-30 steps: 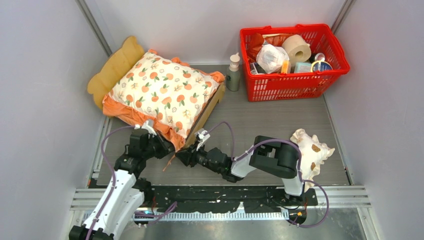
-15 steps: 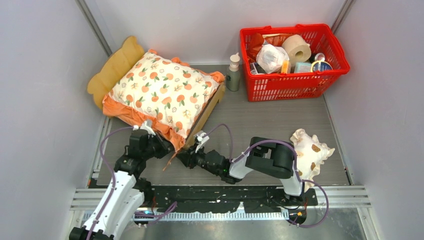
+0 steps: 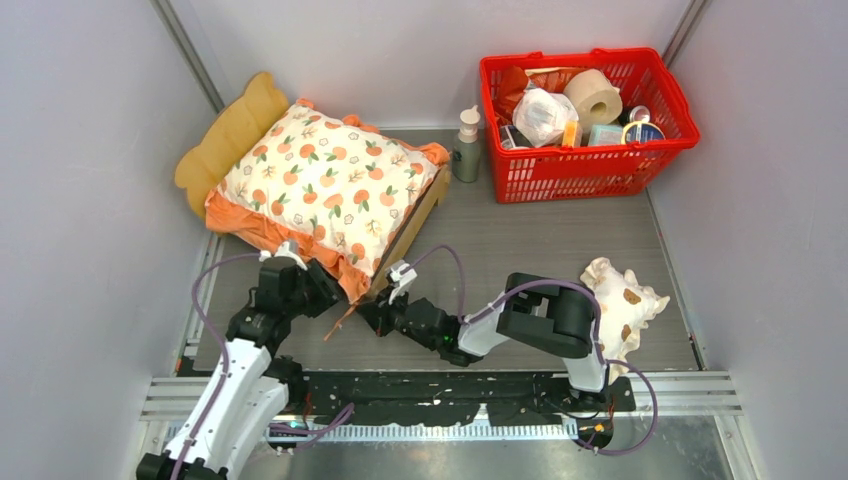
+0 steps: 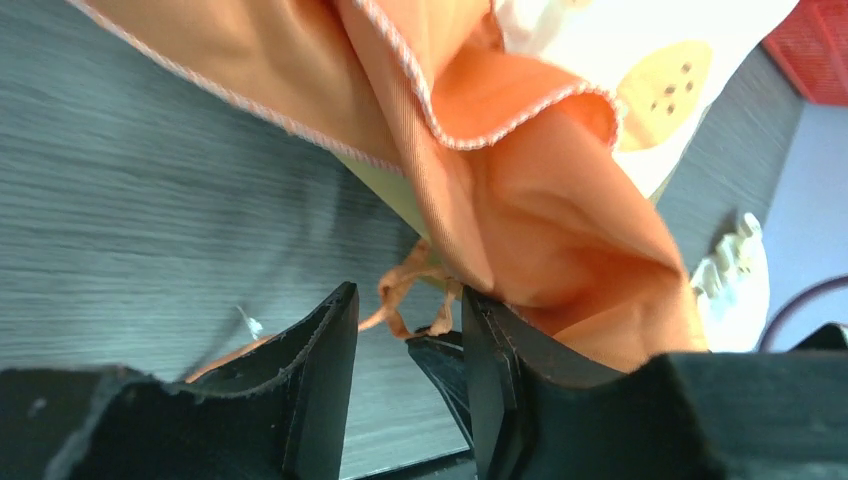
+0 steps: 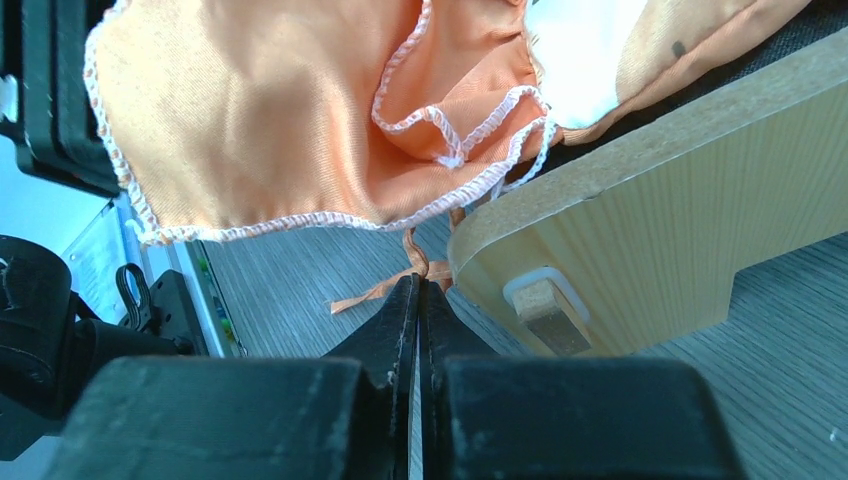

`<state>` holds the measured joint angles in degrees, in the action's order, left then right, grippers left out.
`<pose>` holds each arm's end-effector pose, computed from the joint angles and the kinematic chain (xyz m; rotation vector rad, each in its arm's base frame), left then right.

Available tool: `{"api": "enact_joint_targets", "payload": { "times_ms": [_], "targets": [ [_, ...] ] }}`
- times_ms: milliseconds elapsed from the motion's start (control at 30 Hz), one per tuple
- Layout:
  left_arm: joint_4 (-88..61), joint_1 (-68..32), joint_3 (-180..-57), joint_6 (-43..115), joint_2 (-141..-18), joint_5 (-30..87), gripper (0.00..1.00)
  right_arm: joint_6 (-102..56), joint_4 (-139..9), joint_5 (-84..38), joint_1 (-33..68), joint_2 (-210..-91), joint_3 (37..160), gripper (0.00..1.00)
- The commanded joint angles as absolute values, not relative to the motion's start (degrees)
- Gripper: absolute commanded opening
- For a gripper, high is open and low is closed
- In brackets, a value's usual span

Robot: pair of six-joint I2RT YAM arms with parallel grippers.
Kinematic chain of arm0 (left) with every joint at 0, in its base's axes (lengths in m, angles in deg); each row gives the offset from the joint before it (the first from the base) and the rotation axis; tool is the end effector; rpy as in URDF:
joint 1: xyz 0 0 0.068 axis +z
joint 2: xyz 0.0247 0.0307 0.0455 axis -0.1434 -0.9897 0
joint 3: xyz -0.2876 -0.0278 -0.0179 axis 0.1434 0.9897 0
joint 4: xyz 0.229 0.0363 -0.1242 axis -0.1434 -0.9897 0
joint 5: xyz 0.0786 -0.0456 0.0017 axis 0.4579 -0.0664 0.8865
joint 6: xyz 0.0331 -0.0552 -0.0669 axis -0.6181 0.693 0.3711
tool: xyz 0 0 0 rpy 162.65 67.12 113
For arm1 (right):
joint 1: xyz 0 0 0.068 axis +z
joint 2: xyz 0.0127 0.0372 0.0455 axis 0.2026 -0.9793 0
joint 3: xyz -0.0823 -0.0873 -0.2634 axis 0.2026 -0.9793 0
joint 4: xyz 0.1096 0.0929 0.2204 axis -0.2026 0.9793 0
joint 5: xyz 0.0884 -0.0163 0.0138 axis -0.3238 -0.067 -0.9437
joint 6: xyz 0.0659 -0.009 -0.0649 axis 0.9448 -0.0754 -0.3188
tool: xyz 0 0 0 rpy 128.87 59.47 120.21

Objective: Set up the pet bed
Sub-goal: Tie the ropes to the bed frame.

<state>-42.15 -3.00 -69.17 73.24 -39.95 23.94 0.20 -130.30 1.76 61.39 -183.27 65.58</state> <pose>0.1588 -0.0503 0.1788 -0.6504 2.2966 -0.7799 0.1466 0.3971 0.1388 -0.4315 1.7543 1.0810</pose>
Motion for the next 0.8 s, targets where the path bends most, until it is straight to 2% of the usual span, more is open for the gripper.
{"api": "enact_joint_targets", "payload": {
  "times_ms": [0,167,567,767],
  "targets": [
    [-47.19,-3.01,-74.87,69.27,-39.24,32.82,0.46,2.07,-123.87,2.49,61.44,-178.96,68.30,0.05],
    [-48.37,-2.69,-75.57,71.46,-38.54,36.18,0.44,6.01,-120.86,4.17,61.40,-179.34,68.45,0.05],
    [-43.87,-1.04,-71.85,75.28,-36.93,35.10,0.42,7.49,-135.71,8.35,63.53,-181.65,63.94,0.05],
    [-42.58,-0.10,-70.65,74.93,-38.41,33.61,0.42,6.44,-137.60,10.44,64.75,-182.98,64.29,0.05]
  ]
}}
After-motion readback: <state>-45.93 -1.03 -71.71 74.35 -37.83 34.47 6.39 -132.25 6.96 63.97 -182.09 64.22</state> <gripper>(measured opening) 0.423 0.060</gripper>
